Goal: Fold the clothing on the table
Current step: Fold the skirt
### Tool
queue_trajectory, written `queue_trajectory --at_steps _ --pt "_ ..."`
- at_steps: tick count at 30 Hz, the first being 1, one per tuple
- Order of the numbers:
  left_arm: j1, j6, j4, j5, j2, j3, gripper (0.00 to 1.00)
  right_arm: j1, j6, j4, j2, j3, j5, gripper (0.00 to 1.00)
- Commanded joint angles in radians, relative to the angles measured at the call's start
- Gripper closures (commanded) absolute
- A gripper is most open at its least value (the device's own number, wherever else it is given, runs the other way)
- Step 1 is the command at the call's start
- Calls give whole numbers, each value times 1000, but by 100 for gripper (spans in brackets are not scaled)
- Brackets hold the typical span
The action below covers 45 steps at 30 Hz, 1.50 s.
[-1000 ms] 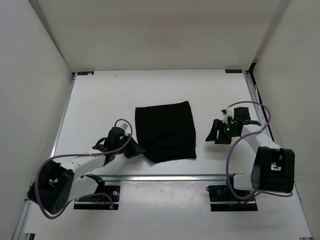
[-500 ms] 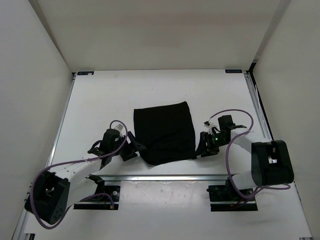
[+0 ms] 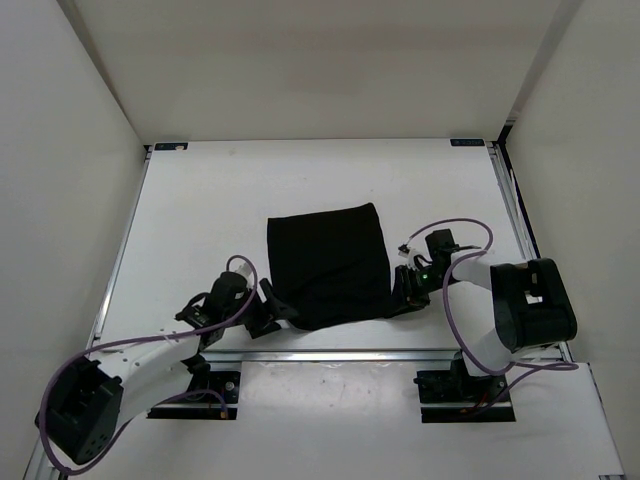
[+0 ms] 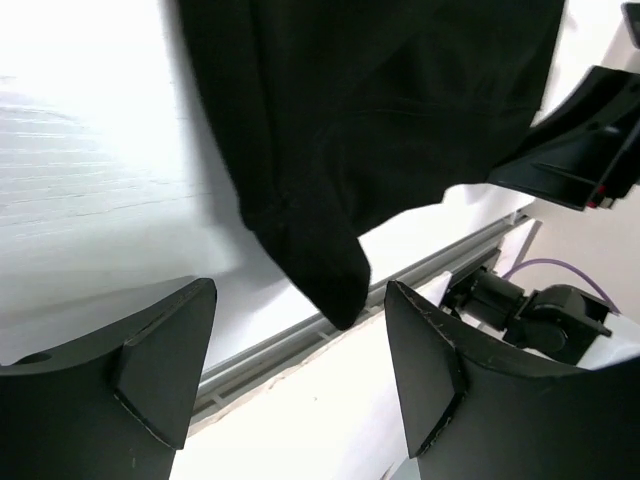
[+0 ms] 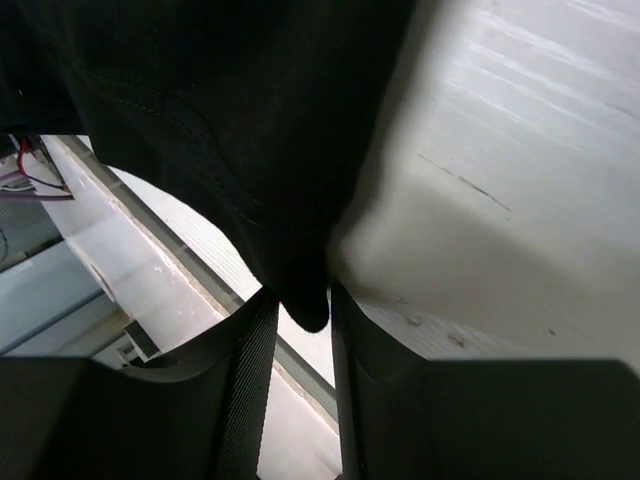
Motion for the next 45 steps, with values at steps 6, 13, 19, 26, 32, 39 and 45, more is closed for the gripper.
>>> queue_trajectory --at_steps 6,13,19,26,32,39,45 --pt "-39 29 1 -11 132 79 23 55 -10 37 -5 35 40 68" --pt "-60 1 89 -20 195 84 24 53 -27 34 -25 27 63 73" --pt "-51 -7 133 -9 218 69 53 49 -25 39 -26 32 73 80" --pt "-33 2 136 -6 249 87 83 43 -31 46 -9 73 89 98" --pt "-28 10 40 14 169 98 100 -2 -79 -41 -63 95 86 100" --pt "10 -88 -91 69 -116 90 100 -25 -212 -207 -235 107 13 100" --pt "35 -255 -189 165 -380 47 100 -26 -361 -342 -477 150 -4 100"
